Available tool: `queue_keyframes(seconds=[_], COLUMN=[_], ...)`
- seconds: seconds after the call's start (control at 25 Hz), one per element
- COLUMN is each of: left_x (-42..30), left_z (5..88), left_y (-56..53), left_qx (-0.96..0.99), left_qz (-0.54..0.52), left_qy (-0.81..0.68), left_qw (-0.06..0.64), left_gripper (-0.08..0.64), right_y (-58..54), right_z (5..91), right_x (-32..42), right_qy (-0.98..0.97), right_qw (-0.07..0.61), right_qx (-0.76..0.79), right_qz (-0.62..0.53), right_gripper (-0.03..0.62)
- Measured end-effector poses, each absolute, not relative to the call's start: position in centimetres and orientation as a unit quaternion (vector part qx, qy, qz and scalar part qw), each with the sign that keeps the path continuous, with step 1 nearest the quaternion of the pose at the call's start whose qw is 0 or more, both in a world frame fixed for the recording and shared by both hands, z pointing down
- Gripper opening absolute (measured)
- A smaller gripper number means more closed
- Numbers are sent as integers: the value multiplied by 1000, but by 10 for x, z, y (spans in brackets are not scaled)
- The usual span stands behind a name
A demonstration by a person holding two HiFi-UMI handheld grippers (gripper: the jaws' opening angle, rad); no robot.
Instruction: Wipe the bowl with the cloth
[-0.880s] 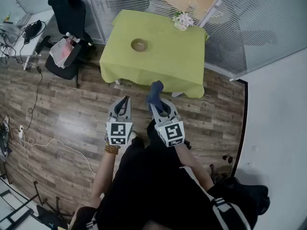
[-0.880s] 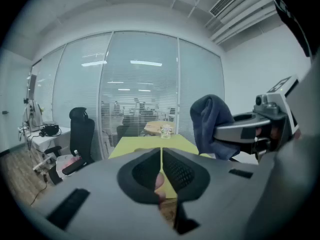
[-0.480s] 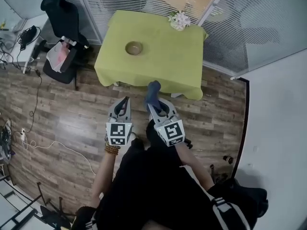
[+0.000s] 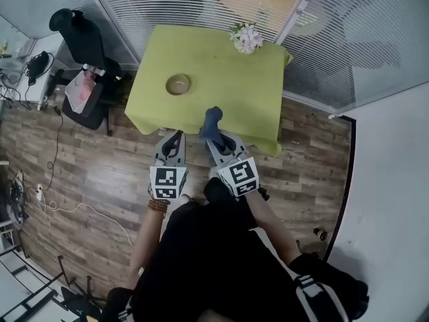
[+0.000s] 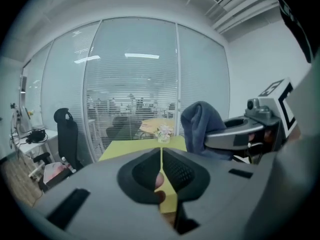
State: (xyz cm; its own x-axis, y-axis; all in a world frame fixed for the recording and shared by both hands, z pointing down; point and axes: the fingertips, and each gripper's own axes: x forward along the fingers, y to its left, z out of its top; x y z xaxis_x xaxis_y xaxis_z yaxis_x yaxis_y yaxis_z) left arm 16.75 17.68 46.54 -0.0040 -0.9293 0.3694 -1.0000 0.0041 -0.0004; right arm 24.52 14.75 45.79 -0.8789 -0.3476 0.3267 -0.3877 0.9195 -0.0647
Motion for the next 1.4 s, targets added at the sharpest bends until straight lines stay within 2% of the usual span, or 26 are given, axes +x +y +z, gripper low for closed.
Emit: queue_keyframes(seconds=[0.24,0.48,0.76,1.04,1.2,1.28,1.4], left_x=[162,112,26,-23,-39,-36,-29], left_z=[471,487,524,575,623,650,687], left_y=[142,127,58,-19,-46,-48,-44], left_qx=[674,655,670,741,762,768,772], left_qz=[136,138,123,184,233,257,291], left_qy=[-712,-726,-707,-603,-546,-512,-464], left_qw=[140,160,189,230,260,286,323], left_gripper=[20,20,20,21,23,39,133], right_y=[89,62,15,-47,-81,-85,-84], right_z=[491,509,520,551,578,599,637], right_x=[253,219,153,79,40,29,18], right_qy=[-955,-949,-939,-913,-903,-896,-890], right_qw=[209,246,282,342,349,369,398], right_qx=[187,170,184,211,231,223,193], right_qz=[96,97,74,69,93,107,114], right_gripper=[57,58,60,61,61,63,66])
